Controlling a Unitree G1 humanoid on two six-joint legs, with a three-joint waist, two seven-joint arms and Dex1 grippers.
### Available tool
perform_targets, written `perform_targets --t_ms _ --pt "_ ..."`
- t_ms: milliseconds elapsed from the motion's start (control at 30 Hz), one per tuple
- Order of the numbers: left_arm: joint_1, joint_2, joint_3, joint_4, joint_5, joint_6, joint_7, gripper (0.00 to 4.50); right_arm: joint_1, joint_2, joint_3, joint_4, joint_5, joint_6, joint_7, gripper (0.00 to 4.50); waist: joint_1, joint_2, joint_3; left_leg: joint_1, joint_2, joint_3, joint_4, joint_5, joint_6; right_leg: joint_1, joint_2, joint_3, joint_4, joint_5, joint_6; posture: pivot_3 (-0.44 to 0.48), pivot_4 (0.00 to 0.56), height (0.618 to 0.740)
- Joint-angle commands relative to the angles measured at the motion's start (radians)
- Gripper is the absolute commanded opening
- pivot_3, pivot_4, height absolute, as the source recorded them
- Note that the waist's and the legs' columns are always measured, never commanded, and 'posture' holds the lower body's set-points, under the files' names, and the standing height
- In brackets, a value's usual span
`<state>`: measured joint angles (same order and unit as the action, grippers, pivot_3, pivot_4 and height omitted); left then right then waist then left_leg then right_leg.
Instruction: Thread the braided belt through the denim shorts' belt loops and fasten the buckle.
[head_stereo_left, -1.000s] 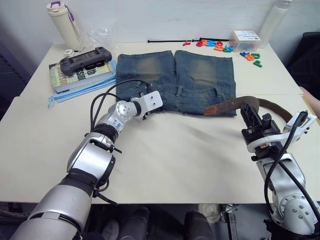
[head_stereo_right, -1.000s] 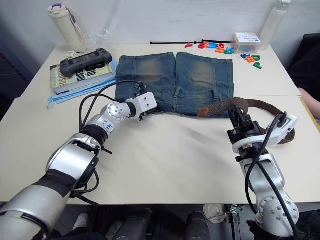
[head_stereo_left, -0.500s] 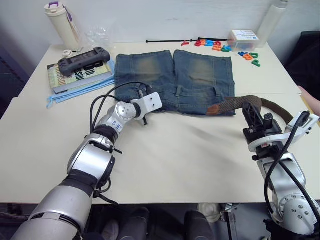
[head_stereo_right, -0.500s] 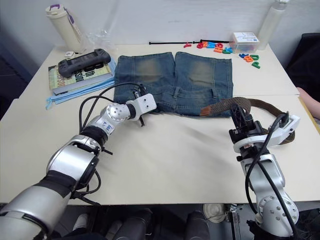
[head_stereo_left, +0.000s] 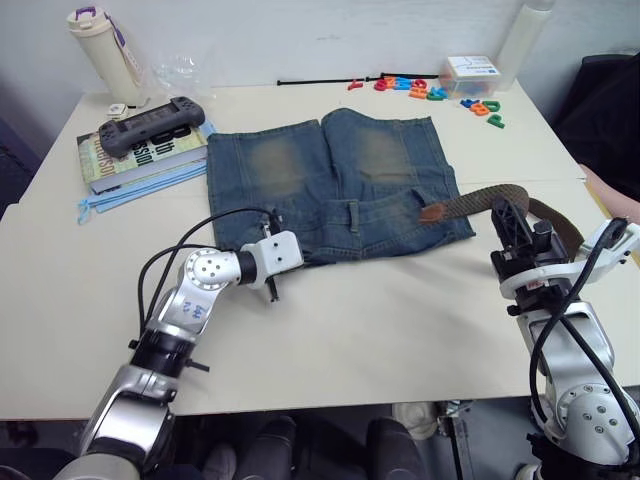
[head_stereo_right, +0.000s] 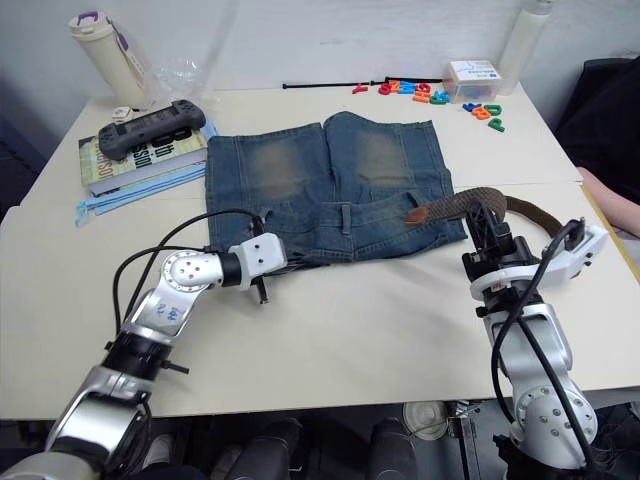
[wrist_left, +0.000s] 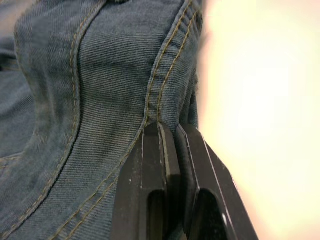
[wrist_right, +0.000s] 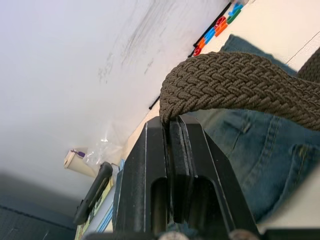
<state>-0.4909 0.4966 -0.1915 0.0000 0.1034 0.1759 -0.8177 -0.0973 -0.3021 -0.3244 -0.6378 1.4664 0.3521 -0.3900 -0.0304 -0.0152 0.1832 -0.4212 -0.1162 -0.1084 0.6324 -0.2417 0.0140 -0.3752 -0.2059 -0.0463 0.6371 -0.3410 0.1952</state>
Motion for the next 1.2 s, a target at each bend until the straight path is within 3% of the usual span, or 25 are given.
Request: perform_targets --t_ms 33,200,433,767,1067,1200 --pt "0.073 0.030 0.059 -0.217 -0.074 0.178 -0.014 0.06 -0.002 -0.022 -0.034 -0.027 0.013 -0.014 -0.001 0.00 0.002 0.000 0.000 0.000 0.000 0.000 0.000 0.000 0.000 0.000 0.000 0.000 0.000 0.000 0.000 0.000 0.150 0.714" --pt "0.247 0.113 0.174 -0.384 -0.170 0.287 -0.038 0.06 0.001 -0.067 -0.038 -0.035 0.023 0.007 -0.016 0.00 -0.003 0.001 0.000 0.001 0.003 0.001 -0.001 0.000 -0.002 -0.001 0.003 0.001 -0.001 0.000 -0.002 0.000 0.150 0.714" --pt "0.426 0.239 0.250 -0.369 -0.195 0.159 -0.073 0.06 0.049 -0.147 -0.021 -0.079 0.066 0.061 -0.049 0.00 0.006 0.001 0.000 0.002 0.007 0.001 -0.002 -0.001 -0.004 -0.001 0.006 0.001 0.000 -0.001 -0.007 0.000 0.150 0.714" --pt "0.499 0.217 0.235 -0.404 -0.241 0.133 -0.051 0.06 0.085 -0.192 -0.005 -0.100 0.099 0.090 -0.088 0.00 0.003 0.001 0.000 0.002 0.007 0.002 -0.002 -0.001 -0.004 -0.001 0.006 0.001 0.000 -0.001 -0.007 0.000 0.150 0.714" --pt "0.427 0.129 0.129 -0.456 -0.261 0.194 -0.018 0.06 0.094 -0.219 -0.011 -0.099 0.120 0.087 -0.096 0.00 0.019 0.001 0.000 0.002 0.007 0.002 -0.001 -0.001 -0.004 -0.001 0.006 0.001 0.000 -0.001 -0.007 0.000 0.150 0.714" --pt "0.458 0.163 0.158 -0.463 -0.275 0.187 -0.037 0.06 0.076 -0.238 -0.021 -0.082 0.120 0.088 -0.094 0.00 0.020 0.001 0.000 0.002 0.007 0.002 -0.001 -0.001 -0.004 -0.001 0.006 0.001 0.000 -0.001 -0.007 0.000 0.150 0.714"
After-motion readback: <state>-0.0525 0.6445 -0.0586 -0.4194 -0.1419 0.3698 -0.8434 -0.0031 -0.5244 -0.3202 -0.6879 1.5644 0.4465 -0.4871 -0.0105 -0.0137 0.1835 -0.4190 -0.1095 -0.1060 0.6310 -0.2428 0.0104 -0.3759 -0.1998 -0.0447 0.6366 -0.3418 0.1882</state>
